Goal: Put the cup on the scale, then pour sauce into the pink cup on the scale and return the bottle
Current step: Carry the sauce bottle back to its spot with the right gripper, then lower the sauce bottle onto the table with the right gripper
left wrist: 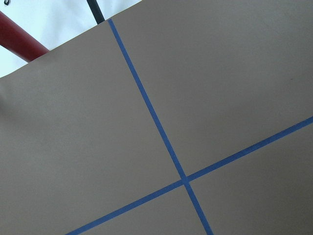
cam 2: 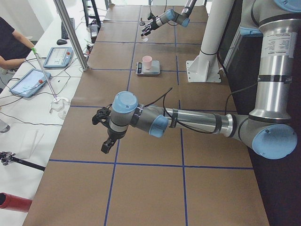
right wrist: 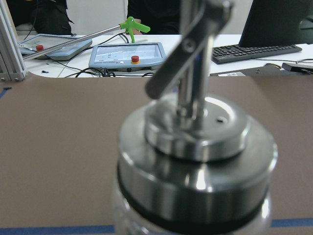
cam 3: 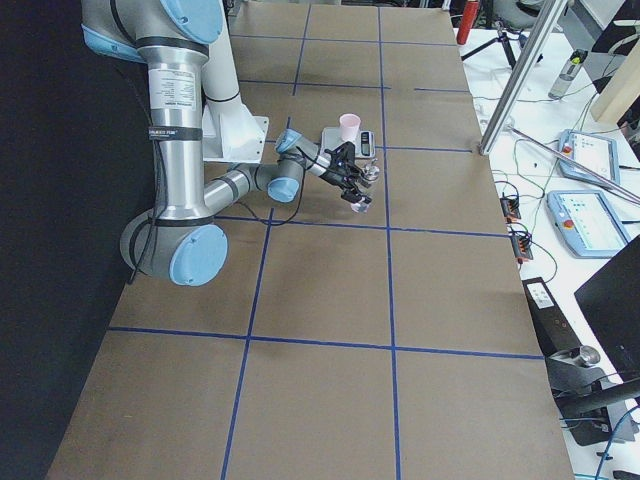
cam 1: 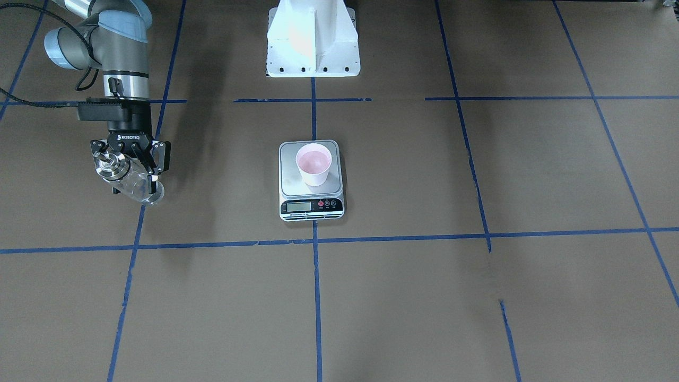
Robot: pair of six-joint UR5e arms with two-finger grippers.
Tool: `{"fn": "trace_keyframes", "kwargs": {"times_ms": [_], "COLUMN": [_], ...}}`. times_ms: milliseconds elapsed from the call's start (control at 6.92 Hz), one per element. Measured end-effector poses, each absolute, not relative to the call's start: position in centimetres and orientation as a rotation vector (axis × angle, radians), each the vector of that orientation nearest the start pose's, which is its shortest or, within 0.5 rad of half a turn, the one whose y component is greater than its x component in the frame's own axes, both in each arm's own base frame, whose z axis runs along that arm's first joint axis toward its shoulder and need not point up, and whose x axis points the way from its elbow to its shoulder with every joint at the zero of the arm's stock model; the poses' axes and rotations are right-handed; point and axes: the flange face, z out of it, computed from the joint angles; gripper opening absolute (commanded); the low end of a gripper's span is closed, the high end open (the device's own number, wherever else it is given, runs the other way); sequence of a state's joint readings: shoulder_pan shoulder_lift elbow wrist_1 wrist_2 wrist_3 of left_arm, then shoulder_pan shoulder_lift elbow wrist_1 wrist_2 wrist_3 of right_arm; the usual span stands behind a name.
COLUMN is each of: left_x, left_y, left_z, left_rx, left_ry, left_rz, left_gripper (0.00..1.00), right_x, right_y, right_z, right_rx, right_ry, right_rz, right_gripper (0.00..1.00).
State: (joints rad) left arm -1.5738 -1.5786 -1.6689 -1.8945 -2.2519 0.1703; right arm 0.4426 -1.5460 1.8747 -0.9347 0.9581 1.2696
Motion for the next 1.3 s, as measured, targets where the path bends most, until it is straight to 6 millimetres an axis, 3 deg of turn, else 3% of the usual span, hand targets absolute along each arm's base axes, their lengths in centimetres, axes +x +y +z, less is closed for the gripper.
{"fn": "trace_keyframes", "kwargs": {"times_ms": [578, 1300], "left_x": [-7.2, -7.2], "left_y": [-51.6, -51.7], "left_z": [57.5, 57.4], "left_rx": [0.471, 0.473], "left_ry": [0.634, 0.634], "left_rz": [0.305, 0.305], "left_gripper": [1.0, 1.0], "right_x": [-38.5, -38.5], "right_y": [-39.2, -39.2], "right_z": [45.6, 46.2], "right_rx": [0.84, 0.835], "right_ry": [-0.618, -0.606], "right_rz": [0.423, 0.418], "right_gripper": [0.0, 0.0]}}
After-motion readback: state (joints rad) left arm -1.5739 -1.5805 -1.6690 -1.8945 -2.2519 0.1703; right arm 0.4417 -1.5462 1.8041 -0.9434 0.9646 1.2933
